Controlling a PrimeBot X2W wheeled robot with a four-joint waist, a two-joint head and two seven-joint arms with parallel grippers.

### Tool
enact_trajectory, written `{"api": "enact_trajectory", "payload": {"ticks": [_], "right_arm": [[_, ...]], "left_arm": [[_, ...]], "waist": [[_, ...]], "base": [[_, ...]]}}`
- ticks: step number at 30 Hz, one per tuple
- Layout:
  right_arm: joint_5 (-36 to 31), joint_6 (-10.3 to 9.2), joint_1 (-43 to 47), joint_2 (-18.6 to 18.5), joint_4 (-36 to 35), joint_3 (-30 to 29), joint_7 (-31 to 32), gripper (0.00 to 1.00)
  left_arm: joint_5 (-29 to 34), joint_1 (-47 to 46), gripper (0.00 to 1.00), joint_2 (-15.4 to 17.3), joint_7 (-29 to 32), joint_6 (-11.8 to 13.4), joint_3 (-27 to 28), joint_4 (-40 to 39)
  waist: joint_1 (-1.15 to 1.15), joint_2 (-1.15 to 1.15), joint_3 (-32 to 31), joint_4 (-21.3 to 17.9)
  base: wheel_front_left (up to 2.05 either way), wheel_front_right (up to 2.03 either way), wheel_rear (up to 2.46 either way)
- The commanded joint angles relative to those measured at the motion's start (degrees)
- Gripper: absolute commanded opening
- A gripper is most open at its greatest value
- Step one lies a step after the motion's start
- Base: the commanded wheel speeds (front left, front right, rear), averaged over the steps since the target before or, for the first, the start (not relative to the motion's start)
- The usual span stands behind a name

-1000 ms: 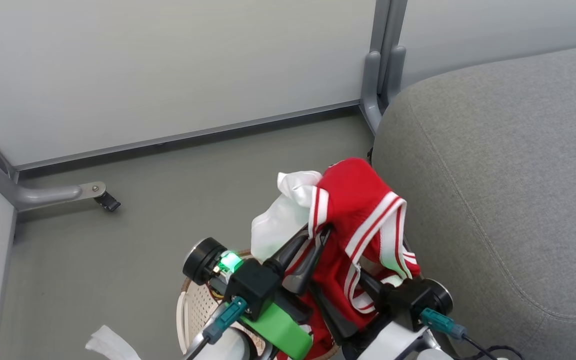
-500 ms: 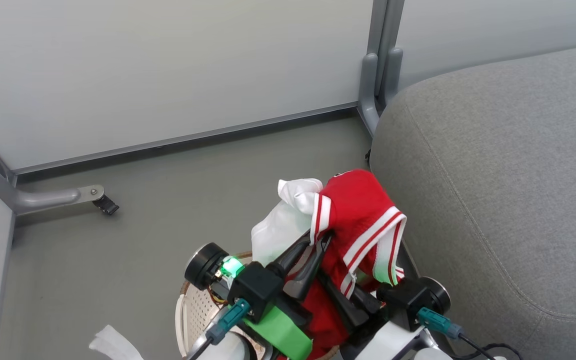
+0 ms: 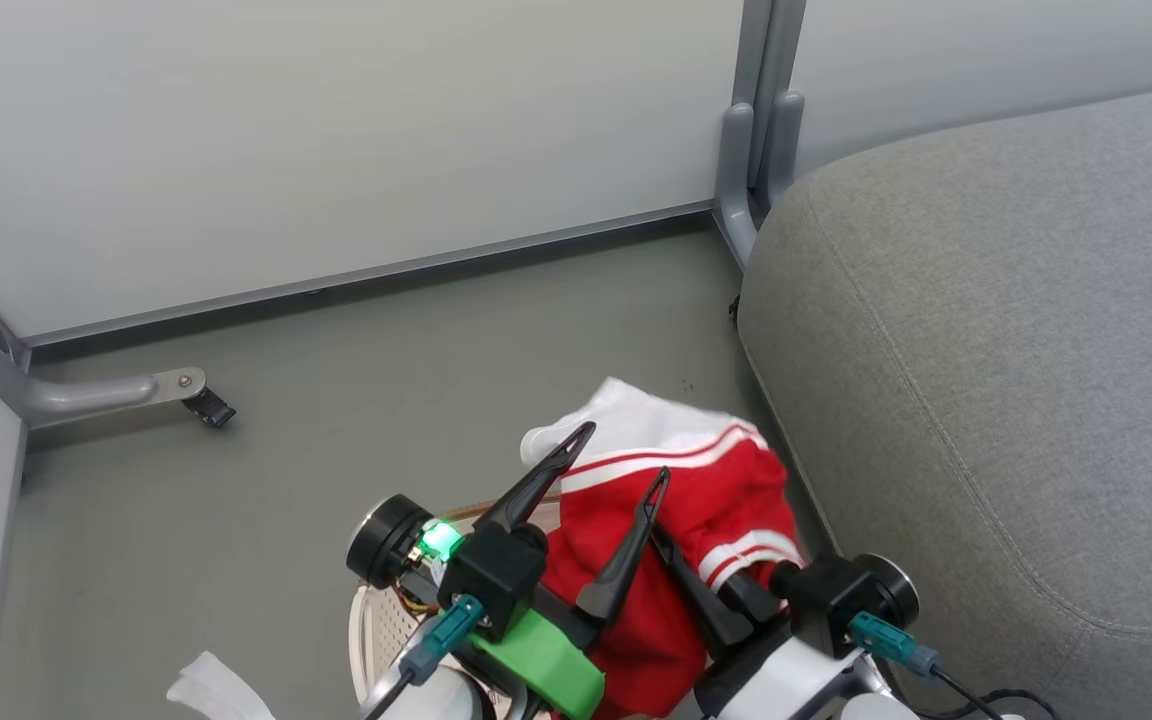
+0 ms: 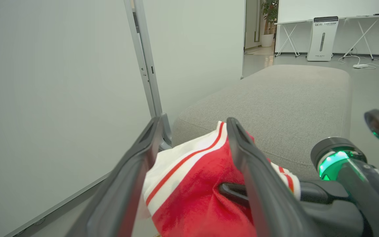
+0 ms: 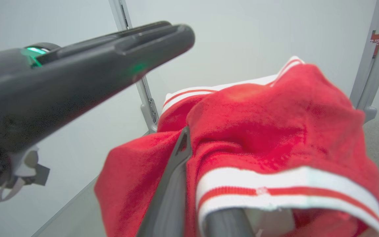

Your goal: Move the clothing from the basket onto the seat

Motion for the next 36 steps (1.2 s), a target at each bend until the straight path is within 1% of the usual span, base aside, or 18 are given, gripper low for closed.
{"api": "enact_trajectory", "payload": {"ticks": [1,8,13,17,18,23,28,31,36], "right_arm": [[-0.3,-0.06,0.0,-0.2,-0.2,-0.5,0.0,0.0],[-0.9,-0.06,-0.4,-0.2,-0.5,-2.8,0.0,0.0],[-2.1,-0.06,0.0,-0.2,-1.0,-5.4,0.0,0.0],[-3.4,-0.06,0.3,-0.1,-2.4,-8.2,0.0,0.0],[-3.7,-0.06,0.2,-0.2,-2.9,-8.7,0.0,0.0],[-4.3,-0.06,-0.1,-0.1,-6.1,-12.1,0.0,0.0],[-4.1,-0.06,0.2,-0.1,-10.0,-14.2,0.0,0.0],[-3.6,-0.06,0.9,-0.1,-12.0,-15.9,0.0,0.0],[-2.4,-0.06,0.8,-0.1,-14.6,-19.0,0.0,0.0]], "left_arm": [[0.5,0.0,1.0,0.5,-0.4,0.4,0.3,0.1],[0.4,-0.3,1.0,1.2,-0.8,1.0,0.7,0.5],[0.2,1.1,1.0,2.2,-1.6,2.1,1.6,0.9],[0.8,1.8,1.0,3.4,-2.8,2.6,2.5,0.5],[1.0,2.1,1.0,3.7,-3.1,3.0,3.0,0.3],[2.1,2.6,1.0,4.9,-3.9,3.0,4.5,-1.6],[3.6,2.1,1.0,6.7,-3.9,1.2,5.6,-3.8],[4.6,1.1,1.0,7.9,-3.9,-0.3,5.8,-3.9],[5.9,-1.0,1.0,9.6,-3.9,-1.9,5.7,-3.5]], "waist": [[0.0,0.0,0.1,0.0],[0.0,0.0,0.7,-0.6],[0.0,0.0,1.7,-2.5],[0.0,0.0,3.3,-5.3],[0.0,0.0,4.0,-6.4],[0.0,0.0,7.8,-11.4],[0.0,0.0,12.4,-16.9],[0.0,0.0,15.1,-19.8],[0.0,0.0,19.9,-22.4]], "base": [[0.0,0.0,0.0],[0.0,0.0,0.0],[0.0,0.0,0.0],[0.0,0.0,0.0],[0.0,0.0,0.0],[0.0,0.0,0.0],[0.0,0.0,0.0],[0.0,0.0,0.0],[0.0,0.0,0.0]]}}
